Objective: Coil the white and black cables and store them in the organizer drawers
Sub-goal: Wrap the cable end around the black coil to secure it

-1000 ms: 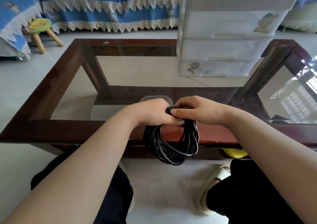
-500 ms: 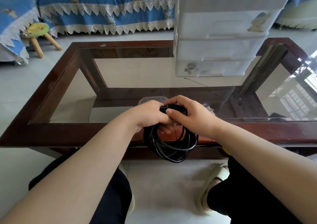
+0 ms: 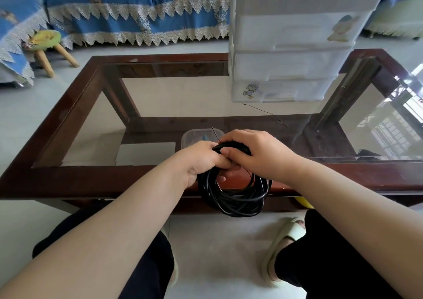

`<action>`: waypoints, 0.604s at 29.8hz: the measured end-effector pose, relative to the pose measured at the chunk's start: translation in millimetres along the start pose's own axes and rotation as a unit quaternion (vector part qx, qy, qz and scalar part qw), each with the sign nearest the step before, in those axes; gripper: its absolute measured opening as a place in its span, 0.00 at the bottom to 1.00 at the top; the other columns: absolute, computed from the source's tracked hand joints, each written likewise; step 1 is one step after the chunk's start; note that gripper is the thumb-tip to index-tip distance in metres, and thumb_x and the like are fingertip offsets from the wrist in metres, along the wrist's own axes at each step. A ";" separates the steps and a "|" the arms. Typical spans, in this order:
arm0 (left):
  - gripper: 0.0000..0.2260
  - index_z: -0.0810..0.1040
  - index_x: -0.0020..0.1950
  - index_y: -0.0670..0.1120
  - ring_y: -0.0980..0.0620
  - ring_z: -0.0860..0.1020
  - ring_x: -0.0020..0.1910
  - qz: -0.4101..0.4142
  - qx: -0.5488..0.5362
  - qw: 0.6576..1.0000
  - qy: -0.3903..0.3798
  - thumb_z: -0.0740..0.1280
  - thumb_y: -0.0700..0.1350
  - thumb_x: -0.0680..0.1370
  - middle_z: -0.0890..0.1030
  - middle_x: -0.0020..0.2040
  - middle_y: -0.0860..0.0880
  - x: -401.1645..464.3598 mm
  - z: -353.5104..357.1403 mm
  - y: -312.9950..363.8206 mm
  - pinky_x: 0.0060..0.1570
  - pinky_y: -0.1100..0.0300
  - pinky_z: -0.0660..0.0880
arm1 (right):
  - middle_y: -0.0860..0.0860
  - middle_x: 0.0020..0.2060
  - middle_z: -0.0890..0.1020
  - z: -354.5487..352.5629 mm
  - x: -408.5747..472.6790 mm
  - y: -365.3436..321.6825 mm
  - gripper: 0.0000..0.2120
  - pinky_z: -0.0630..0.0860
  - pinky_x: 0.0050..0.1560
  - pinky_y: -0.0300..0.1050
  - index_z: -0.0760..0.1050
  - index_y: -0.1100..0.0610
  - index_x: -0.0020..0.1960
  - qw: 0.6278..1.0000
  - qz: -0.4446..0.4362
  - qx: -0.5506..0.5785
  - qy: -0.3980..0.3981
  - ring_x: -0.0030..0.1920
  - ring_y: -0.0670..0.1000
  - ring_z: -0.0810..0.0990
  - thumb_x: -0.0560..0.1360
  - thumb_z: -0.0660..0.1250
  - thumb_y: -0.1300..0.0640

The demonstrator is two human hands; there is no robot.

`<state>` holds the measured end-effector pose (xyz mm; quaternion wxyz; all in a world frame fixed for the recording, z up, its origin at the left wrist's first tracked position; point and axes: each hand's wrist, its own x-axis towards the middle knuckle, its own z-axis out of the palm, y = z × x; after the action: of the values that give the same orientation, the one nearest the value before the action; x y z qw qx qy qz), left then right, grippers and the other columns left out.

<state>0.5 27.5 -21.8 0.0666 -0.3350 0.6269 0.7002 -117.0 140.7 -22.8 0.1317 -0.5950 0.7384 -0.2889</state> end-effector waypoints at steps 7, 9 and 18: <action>0.07 0.81 0.43 0.41 0.52 0.78 0.36 -0.026 -0.038 0.999 -0.022 0.68 0.30 0.73 0.81 0.36 0.47 -0.7 1.5 -2.1 0.38 0.58 0.77 | 0.47 0.51 0.77 0.2 -0.5 2.4 0.13 0.77 0.47 0.51 0.79 0.51 0.58 0.998 -0.042 -0.037 0.013 0.47 0.49 0.79 0.76 0.65 0.49; 0.08 0.79 0.42 0.41 0.52 0.76 0.35 -0.023 -0.046 0.999 -0.013 0.67 0.29 0.73 0.78 0.35 0.47 0.1 2.1 -3.3 0.37 0.59 0.76 | 0.47 0.51 0.77 0.8 -0.8 2.3 0.14 0.77 0.44 0.51 0.79 0.51 0.58 0.997 -0.052 -0.052 0.017 0.46 0.50 0.80 0.76 0.63 0.46; 0.07 0.78 0.42 0.40 0.51 0.75 0.36 -0.011 -0.103 0.993 -0.050 0.68 0.29 0.72 0.76 0.37 0.45 -2.4 -1.1 -3.2 0.40 0.60 0.75 | 0.45 0.50 0.78 -4.9 -1.5 2.0 0.20 0.78 0.40 0.48 0.79 0.51 0.57 0.994 -0.087 -0.042 0.044 0.44 0.47 0.79 0.75 0.58 0.41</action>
<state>4.5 27.9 -23.1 0.0707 -0.3121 0.5432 0.7763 -120.9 143.7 -20.3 0.0484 -0.6484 0.7005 -0.2943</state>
